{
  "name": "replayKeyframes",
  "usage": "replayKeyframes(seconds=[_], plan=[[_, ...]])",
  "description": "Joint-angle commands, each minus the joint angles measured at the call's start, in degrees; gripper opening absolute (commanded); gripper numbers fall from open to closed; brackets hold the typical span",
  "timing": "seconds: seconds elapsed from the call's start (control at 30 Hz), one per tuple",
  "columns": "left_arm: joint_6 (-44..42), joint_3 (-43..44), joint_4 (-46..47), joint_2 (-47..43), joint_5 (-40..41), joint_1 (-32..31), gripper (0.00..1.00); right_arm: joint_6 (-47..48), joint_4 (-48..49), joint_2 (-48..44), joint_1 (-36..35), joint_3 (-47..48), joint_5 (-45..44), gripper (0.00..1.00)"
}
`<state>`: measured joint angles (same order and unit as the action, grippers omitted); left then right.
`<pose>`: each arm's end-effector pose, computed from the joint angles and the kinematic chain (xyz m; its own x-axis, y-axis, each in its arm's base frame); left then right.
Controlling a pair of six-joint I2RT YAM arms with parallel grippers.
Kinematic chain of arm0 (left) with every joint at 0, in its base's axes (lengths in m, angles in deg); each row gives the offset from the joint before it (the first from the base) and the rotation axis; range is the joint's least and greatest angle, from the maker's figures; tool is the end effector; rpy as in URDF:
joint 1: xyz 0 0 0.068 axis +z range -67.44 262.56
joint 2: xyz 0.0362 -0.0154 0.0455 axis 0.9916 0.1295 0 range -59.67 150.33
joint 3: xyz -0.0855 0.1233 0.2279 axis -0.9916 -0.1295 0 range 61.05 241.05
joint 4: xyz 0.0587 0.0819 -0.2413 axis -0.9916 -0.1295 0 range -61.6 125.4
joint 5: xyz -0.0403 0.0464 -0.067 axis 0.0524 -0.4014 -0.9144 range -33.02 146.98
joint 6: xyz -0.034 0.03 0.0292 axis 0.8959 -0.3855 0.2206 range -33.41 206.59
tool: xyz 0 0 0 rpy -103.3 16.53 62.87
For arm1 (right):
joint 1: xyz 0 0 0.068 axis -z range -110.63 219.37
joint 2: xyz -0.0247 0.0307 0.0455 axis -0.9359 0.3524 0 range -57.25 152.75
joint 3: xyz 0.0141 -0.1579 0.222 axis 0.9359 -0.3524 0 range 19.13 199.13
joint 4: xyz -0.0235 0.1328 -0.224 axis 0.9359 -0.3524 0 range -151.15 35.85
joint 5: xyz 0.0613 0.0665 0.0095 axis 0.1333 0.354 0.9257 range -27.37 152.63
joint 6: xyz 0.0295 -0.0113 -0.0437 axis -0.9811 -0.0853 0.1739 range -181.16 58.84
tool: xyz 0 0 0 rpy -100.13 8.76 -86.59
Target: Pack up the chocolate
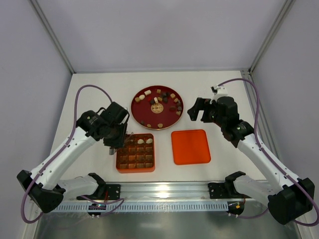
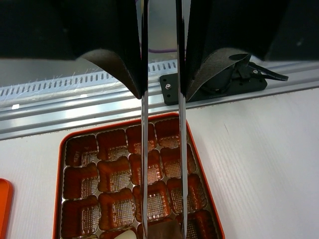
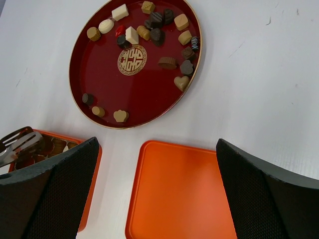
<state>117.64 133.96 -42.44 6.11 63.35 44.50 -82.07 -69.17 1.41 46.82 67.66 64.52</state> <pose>0.1469 -0.1100 0.3410 -0.9378 0.0833 -0.3371 0.1170 0.9899 -0.0807 0.2154 0.0906 0.3083 -0.5132 0.1732 -0.8406 -0.2436 0.9098 0.3362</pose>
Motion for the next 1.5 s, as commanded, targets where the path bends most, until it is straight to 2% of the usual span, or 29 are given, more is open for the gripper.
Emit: replayKeyframes(seconds=[0.0,0.13,1.47], plan=[[0.50,-0.39,-0.20,-1.53,0.13,0.36,0.35,-0.19,2.20,0.14,-0.39,1.30,0.31,1.00],[0.42,-0.48,0.24,-1.44,0.04,0.27,0.39,-0.10,2.19,0.06,-0.39,1.21,0.22,1.00],[-0.81,2.33,2.08,1.37,0.13,0.27,0.41,-0.01,2.11,-0.03,-0.39,1.65,0.57,1.00]])
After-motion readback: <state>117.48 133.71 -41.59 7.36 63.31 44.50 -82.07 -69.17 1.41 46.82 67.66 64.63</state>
